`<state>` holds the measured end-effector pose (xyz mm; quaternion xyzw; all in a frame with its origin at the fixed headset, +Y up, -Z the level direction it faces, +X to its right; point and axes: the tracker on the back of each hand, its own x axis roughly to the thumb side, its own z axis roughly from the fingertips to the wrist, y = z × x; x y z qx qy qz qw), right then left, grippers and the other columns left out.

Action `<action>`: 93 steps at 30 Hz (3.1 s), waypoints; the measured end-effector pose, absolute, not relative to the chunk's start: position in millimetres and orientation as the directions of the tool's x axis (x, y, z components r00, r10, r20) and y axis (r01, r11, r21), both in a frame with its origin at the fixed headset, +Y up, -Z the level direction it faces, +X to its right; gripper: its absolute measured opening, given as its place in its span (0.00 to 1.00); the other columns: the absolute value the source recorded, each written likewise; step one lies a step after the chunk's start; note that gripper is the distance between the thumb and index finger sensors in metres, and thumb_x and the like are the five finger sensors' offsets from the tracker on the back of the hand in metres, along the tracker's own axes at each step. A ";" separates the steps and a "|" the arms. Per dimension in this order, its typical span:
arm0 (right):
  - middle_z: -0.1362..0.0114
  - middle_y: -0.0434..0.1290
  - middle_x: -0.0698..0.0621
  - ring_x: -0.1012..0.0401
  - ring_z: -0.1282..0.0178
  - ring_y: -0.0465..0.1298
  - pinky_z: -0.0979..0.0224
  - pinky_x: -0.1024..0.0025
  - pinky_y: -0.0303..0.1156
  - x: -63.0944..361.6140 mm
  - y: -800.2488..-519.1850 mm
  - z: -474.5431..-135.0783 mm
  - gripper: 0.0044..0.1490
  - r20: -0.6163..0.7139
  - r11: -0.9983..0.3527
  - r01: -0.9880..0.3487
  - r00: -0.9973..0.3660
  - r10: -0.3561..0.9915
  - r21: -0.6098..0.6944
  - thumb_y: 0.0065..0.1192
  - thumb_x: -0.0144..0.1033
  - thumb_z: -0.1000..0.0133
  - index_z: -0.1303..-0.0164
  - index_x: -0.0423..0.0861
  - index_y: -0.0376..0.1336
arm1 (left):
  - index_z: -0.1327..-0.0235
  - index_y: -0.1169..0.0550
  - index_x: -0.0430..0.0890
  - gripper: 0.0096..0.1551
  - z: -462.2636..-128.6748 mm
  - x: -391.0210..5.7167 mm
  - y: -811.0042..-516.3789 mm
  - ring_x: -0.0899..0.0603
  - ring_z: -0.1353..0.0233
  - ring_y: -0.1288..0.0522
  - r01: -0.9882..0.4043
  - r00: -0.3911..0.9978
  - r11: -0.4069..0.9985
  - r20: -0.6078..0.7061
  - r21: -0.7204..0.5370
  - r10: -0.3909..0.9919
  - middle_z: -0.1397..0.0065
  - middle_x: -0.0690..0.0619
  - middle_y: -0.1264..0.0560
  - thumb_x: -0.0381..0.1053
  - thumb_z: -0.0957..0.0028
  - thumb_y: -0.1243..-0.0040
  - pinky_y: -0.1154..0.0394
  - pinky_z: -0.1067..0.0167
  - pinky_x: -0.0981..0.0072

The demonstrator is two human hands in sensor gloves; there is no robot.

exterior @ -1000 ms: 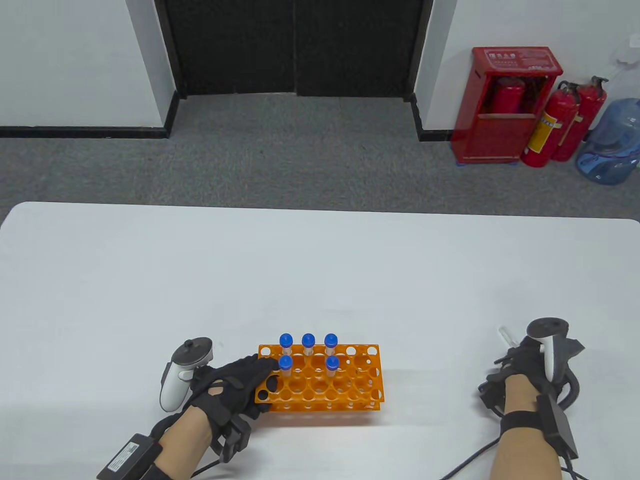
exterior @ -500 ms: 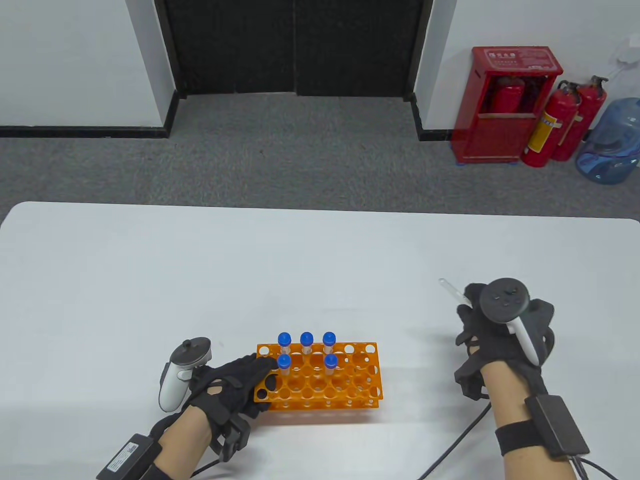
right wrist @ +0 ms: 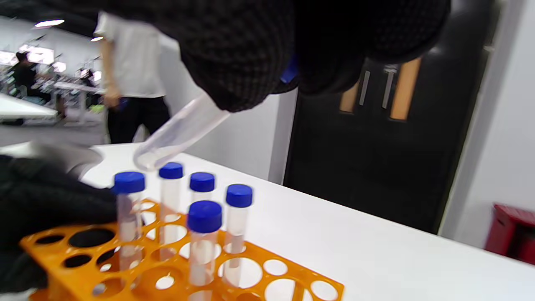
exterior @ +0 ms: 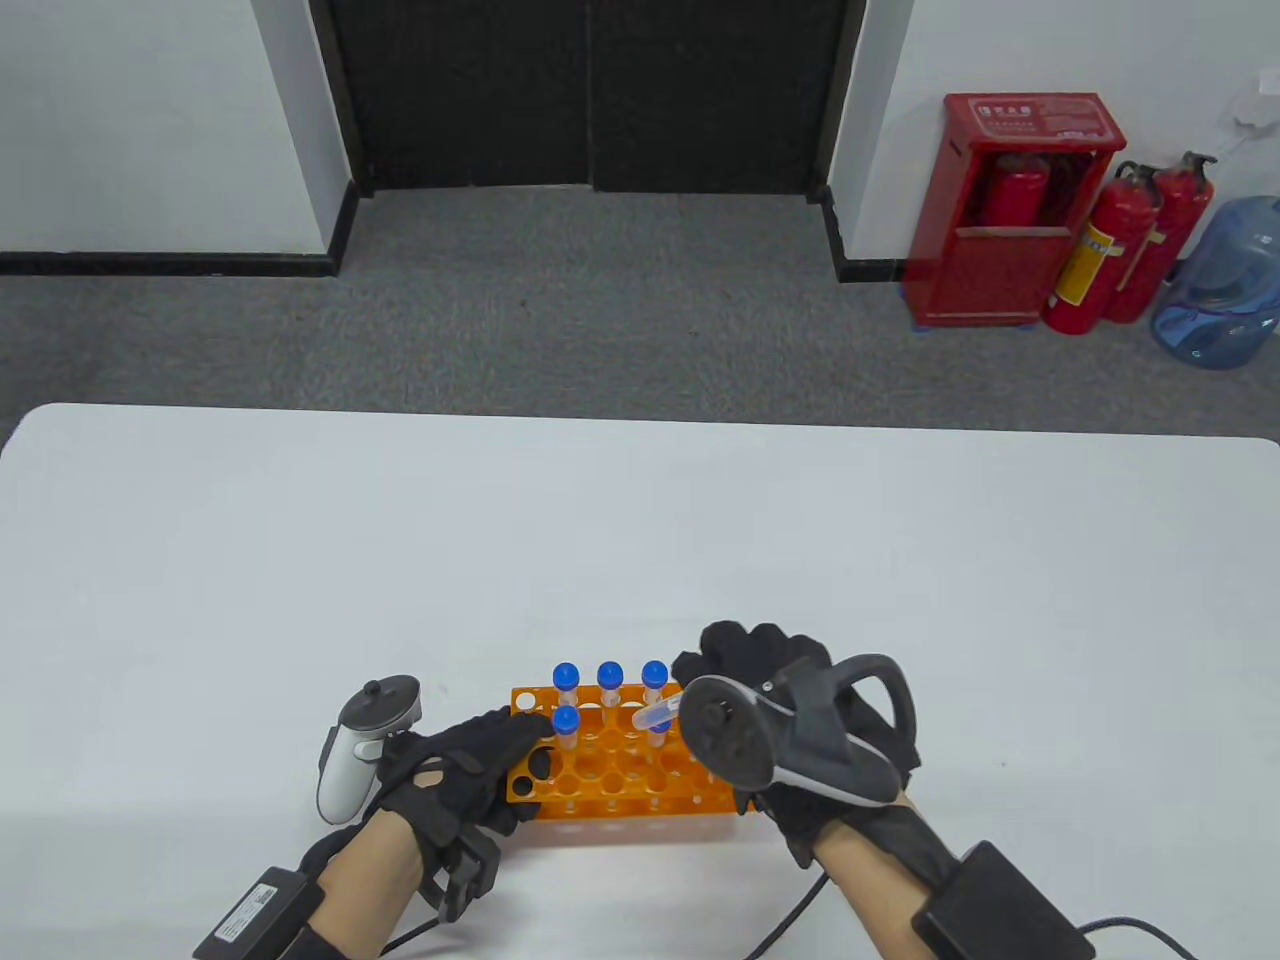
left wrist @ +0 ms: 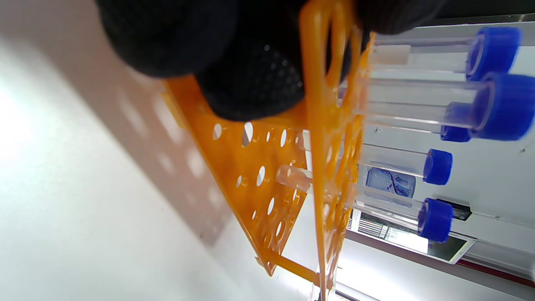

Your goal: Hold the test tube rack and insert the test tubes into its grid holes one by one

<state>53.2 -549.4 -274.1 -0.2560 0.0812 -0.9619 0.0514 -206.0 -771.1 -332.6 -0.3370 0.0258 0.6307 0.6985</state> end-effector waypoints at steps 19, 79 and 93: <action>0.26 0.71 0.53 0.54 0.42 0.80 0.42 0.54 0.78 -16.7 -627.1 -258.2 0.31 0.624 -0.923 0.294 -0.680 -0.385 -0.249 0.74 0.33 0.56 0.40 0.57 0.73 | 0.46 0.24 0.65 0.23 -331.3 -203.2 -771.0 0.59 0.63 0.11 -0.892 0.201 -0.036 -0.469 -0.450 0.860 0.51 0.71 0.19 0.68 0.52 0.46 0.11 0.65 0.79; 0.22 0.09 0.70 0.57 0.26 0.07 0.26 0.39 0.15 265.1 -709.3 -333.6 0.56 -0.258 -0.880 -0.471 -0.859 0.442 0.062 0.58 0.74 0.58 0.35 0.89 0.27 | 0.46 0.23 0.65 0.22 -331.8 -204.9 -771.5 0.59 0.64 0.11 -0.896 0.190 -0.051 -0.482 -0.442 0.855 0.52 0.70 0.18 0.68 0.52 0.46 0.11 0.66 0.79; 0.25 0.05 0.67 0.57 0.27 0.06 0.29 0.39 0.13 280.0 -757.6 -340.9 0.61 -0.457 -0.785 -0.482 -0.841 0.289 0.389 0.49 0.77 0.57 0.37 0.80 0.14 | 0.46 0.23 0.65 0.23 -331.9 -204.5 -770.4 0.59 0.64 0.11 -0.894 0.191 -0.050 -0.479 -0.445 0.856 0.52 0.70 0.18 0.68 0.52 0.47 0.11 0.66 0.79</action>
